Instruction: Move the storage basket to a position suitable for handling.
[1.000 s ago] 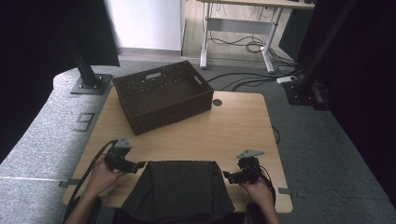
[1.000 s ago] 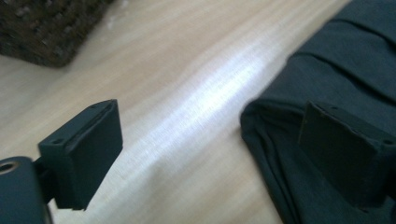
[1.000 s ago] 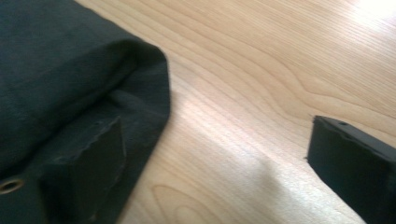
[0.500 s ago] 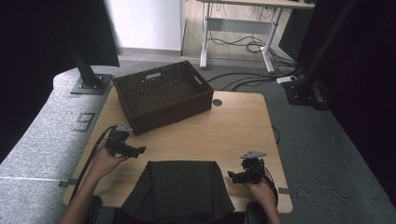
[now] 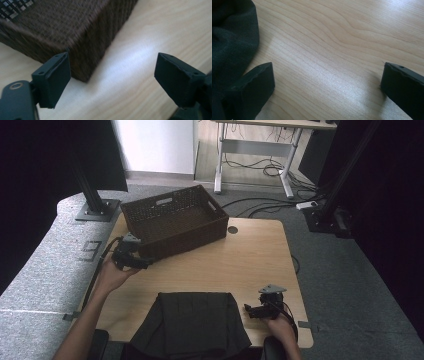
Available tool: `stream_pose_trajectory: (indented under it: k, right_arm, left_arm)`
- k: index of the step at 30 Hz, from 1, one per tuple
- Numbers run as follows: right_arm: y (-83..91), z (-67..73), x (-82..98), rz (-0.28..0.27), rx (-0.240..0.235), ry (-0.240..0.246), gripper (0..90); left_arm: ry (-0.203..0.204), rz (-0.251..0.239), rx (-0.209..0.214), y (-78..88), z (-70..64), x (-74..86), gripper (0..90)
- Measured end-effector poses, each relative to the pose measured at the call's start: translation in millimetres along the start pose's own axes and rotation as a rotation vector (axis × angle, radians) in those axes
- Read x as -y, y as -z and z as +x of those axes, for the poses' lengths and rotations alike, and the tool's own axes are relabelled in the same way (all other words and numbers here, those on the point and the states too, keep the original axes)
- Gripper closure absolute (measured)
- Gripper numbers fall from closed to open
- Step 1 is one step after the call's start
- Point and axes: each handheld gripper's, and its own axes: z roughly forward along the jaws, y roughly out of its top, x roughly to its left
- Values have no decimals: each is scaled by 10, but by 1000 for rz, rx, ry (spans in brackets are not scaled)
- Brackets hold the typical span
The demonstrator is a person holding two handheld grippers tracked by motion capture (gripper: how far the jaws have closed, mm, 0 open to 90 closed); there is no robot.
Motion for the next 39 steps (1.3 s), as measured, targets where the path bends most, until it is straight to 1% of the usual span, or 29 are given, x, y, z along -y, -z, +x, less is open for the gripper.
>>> stream_pose_trajectory:
  k: [1,2,5,8,10,14,18,19,23,24,26,30,32,33,35,36,38,39]
  right_arm:
    - [-3,-1,5,-7,0,0,0]
    - [-3,-1,5,-7,0,0,0]
    - [-9,5,13,-20,5,-7,0]
    - [-13,7,11,-21,8,-9,0]
    - [-13,7,11,-21,8,-9,0]
    - [-13,7,10,-21,8,-9,0]
    - [-13,7,11,-21,8,-9,0]
    - [-13,7,11,-21,8,-9,0]
    - [-13,7,11,-21,8,-9,0]
    - [-13,6,11,-21,8,-9,0]
    - [-13,7,11,-21,8,-9,0]
    - [-13,7,11,-21,8,-9,0]
    - [-13,7,11,-21,8,-9,0]
    - [-13,7,11,-21,8,-9,0]
    - [-13,6,10,-21,8,-9,0]
    - [-13,7,10,-21,8,-9,0]
    - [-13,7,10,-21,8,-9,0]
    - [-13,7,10,-21,8,-9,0]
  left_arm:
    - [-5,1,-6,14,22,-66,149]
    - [-5,1,-6,14,22,-66,154]
    - [-11,-3,-20,40,68,-181,171]
    - [-10,-11,-42,56,116,-275,197]
    - [-3,-20,-50,67,164,-341,215]
    - [23,-41,-84,82,281,-467,252]
    - [37,-36,-118,54,372,-535,266]
    - [45,-35,-119,42,397,-543,277]
    - [60,-8,-142,-54,469,-541,290]
    - [63,3,-148,-91,485,-531,290]
    - [77,11,-152,-149,502,-503,291]
    - [102,31,-176,-254,533,-429,309]
    - [115,40,-189,-284,556,-389,317]
    - [130,43,-193,-297,577,-362,326]
    - [147,45,-190,-306,606,-323,340]
    - [155,47,-190,-312,623,-295,360]
    - [159,55,-197,-324,638,-260,375]
    - [170,47,-191,-322,649,-243,375]
